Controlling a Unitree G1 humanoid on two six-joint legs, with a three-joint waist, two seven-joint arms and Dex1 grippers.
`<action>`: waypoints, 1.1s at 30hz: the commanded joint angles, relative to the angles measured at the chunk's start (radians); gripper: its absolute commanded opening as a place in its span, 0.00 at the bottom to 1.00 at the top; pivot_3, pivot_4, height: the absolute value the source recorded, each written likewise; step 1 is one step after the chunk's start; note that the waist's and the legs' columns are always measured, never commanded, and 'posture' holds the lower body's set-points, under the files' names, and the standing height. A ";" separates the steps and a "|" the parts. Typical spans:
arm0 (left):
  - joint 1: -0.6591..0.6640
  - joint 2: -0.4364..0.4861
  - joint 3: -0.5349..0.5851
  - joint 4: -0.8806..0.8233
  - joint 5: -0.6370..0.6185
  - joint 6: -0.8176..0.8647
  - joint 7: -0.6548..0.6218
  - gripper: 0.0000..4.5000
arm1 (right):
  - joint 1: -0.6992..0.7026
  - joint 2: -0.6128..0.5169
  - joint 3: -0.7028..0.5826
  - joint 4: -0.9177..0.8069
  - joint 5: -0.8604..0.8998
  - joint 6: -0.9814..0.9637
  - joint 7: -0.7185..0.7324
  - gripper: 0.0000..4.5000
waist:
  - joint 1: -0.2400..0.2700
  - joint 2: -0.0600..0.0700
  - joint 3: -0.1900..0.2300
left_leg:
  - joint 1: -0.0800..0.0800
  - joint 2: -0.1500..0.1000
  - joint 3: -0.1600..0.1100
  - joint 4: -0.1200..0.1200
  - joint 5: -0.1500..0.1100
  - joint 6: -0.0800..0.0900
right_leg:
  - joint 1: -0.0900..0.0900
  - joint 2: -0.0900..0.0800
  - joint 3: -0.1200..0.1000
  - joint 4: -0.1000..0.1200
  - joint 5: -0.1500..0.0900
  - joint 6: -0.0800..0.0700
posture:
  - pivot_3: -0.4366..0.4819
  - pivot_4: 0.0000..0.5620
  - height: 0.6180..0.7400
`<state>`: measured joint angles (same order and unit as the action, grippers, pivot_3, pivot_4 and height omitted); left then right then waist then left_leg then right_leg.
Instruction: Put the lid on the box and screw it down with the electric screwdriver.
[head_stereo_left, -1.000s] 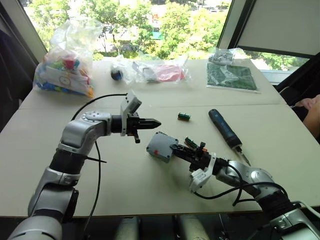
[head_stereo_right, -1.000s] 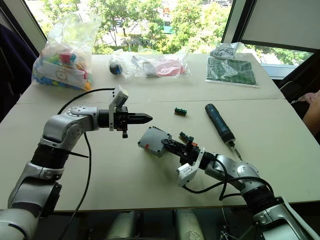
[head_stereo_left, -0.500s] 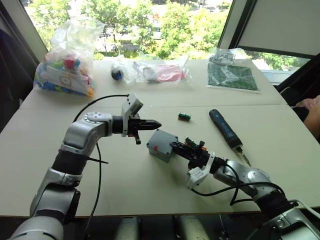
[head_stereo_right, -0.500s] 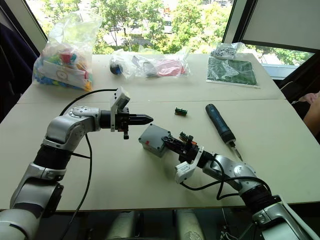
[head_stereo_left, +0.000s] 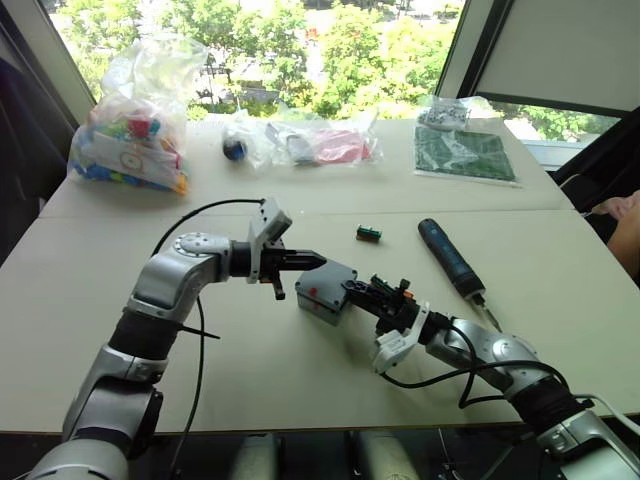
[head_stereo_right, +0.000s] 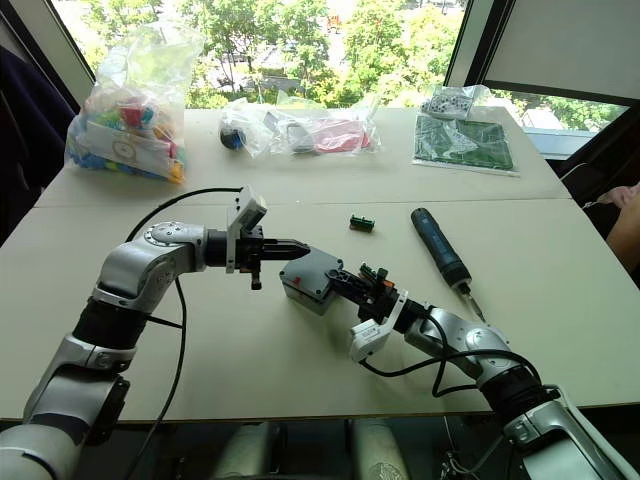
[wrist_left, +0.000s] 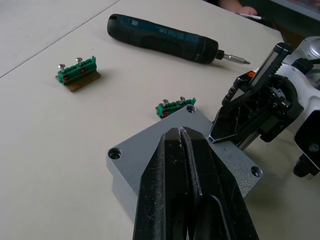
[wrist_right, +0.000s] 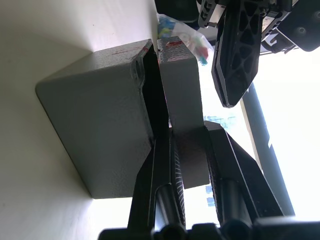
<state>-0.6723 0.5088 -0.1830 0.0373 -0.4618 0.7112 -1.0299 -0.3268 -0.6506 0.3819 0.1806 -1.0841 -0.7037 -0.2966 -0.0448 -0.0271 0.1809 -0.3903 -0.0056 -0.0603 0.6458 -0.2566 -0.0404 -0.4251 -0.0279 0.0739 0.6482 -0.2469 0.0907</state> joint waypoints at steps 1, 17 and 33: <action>-0.006 0.002 0.005 -0.019 0.010 -0.026 -0.011 0.00 | 0.009 -0.018 0.002 -0.021 0.019 0.002 0.003 0.03 | 0.000 0.000 0.000 | 0.000 0.000 0.000 0.000 0.000 0.000 | 0.000 0.000 0.000 0.000 0.000 0.000 | 0.48 0.27 1.00; 0.023 -0.006 -0.017 -0.036 0.045 -0.045 -0.020 0.00 | -0.001 -0.020 0.041 -0.011 0.007 -0.002 0.002 0.03 | -0.001 0.000 0.000 | 0.000 0.000 0.000 0.000 0.000 0.000 | 0.000 0.000 0.000 0.000 0.000 0.000 | 0.48 0.27 1.00; 0.039 -0.001 -0.054 -0.015 0.106 -0.087 -0.021 0.00 | 0.004 -0.029 0.057 -0.028 0.036 -0.003 0.075 0.03 | -0.002 0.000 -0.001 | 0.001 0.000 0.000 0.000 0.000 0.000 | 0.001 0.000 0.000 0.001 0.000 0.000 | 0.48 0.27 1.00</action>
<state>-0.6329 0.5010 -0.2287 0.0372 -0.3682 0.6436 -1.0424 -0.3386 -0.6740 0.4165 0.1605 -1.0500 -0.7027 -0.2504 -0.0468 -0.0272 0.1803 -0.3890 -0.0054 -0.0603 0.6458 -0.2567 -0.0402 -0.4243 -0.0275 0.0740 0.6489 -0.2468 0.0907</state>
